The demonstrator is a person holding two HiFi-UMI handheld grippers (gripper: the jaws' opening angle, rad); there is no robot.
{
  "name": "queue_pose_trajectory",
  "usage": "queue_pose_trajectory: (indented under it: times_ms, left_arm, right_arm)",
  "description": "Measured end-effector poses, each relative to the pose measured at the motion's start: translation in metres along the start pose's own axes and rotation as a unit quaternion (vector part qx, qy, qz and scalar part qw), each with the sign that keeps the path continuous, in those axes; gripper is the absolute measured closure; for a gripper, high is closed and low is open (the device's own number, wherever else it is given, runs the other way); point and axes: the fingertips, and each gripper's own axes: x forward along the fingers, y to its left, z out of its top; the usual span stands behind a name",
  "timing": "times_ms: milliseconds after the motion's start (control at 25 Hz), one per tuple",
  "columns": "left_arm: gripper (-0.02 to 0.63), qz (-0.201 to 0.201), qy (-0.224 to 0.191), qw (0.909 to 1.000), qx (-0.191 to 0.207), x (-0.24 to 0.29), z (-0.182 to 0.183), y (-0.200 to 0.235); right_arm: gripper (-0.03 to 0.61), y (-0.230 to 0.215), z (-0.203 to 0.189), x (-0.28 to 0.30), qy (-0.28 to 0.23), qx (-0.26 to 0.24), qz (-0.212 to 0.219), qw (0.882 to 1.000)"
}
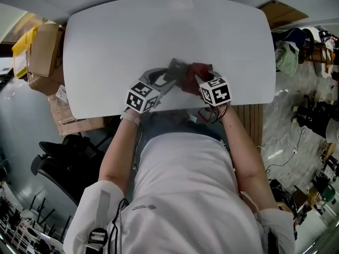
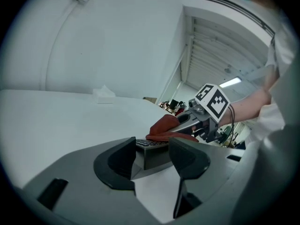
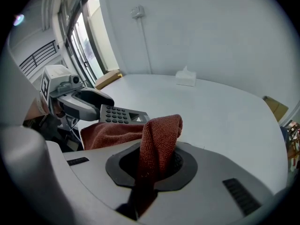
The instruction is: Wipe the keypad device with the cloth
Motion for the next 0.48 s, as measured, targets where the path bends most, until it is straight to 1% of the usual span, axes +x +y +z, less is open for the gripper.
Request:
queue_pose_trajectory:
  times_ms: [160,480]
  left_arm:
    - [0.399,-0.010,0.000,0.9997,-0.020,0.000,-0.001,0.002]
    - [0.396,-0.020,-0.008,0.9993,-0.029,0.001,-0.002,0.003]
  right_arm:
    - [0.525,0.006,0.008,0.010,0.011,-0.003,0.014,1.000]
    - [0.526,0.017,0.024,0.025,0.014,-0.032,0.021,0.999]
